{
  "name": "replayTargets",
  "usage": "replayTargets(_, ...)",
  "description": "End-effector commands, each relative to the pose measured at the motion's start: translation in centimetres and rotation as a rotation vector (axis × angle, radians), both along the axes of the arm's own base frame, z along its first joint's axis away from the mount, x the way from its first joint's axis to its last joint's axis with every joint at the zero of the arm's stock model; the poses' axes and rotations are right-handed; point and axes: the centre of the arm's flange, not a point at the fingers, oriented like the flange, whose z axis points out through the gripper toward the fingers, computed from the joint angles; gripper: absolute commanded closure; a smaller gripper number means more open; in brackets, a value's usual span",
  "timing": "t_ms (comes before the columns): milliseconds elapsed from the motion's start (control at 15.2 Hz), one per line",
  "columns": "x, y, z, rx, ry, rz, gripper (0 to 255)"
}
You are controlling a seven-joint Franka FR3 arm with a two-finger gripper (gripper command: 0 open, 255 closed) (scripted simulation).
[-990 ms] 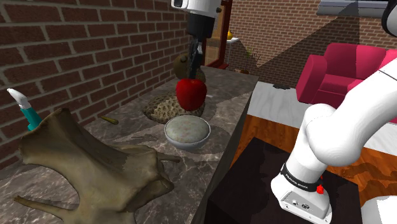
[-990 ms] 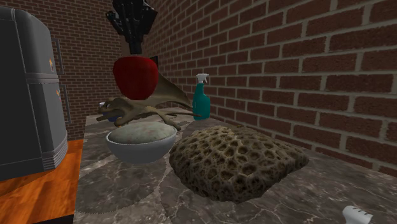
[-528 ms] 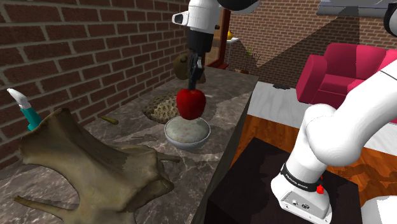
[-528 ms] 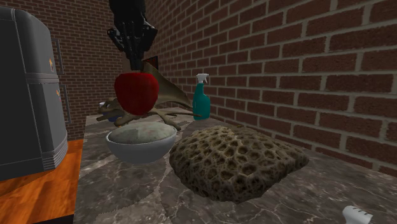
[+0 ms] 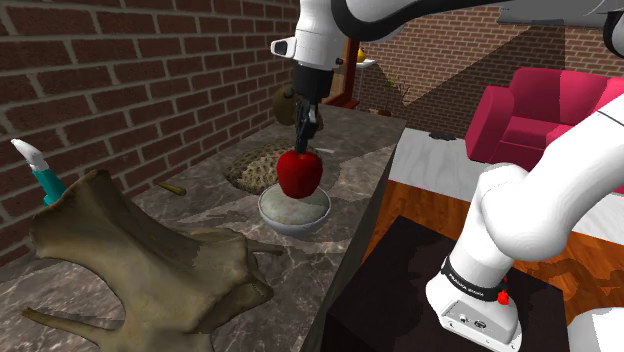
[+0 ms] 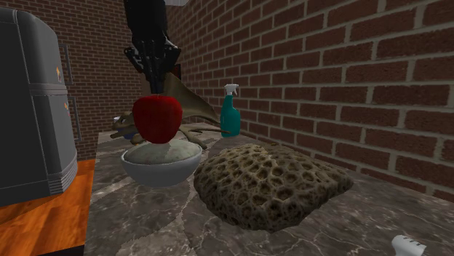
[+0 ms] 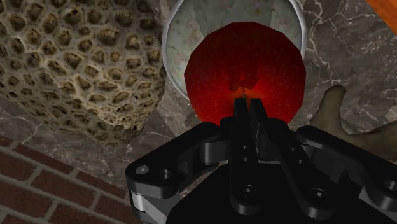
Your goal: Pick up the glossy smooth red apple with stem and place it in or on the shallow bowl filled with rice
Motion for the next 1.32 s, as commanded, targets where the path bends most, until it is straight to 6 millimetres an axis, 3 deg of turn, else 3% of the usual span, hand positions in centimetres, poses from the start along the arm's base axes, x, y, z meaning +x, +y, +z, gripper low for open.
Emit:
replayTargets(0, 0.0, 0.0, 0.0, 0.000, 0.000, 0.000, 255)
replayTargets(198, 0.0, 0.0, 0.0, 0.000, 0.000, 0.000, 255)
replayTargets(264, 0.0, 0.0, 0.0, 0.000, 0.000, 0.000, 0)
replayTargets(594, 0.0, 0.0, 0.0, 0.000, 0.000, 0.000, 0)
replayTargets(858, -0.3, -0.6, 4.9, 0.000, 0.000, 0.000, 0)
replayTargets(1254, -0.3, -0.6, 4.9, 0.000, 0.000, 0.000, 0)
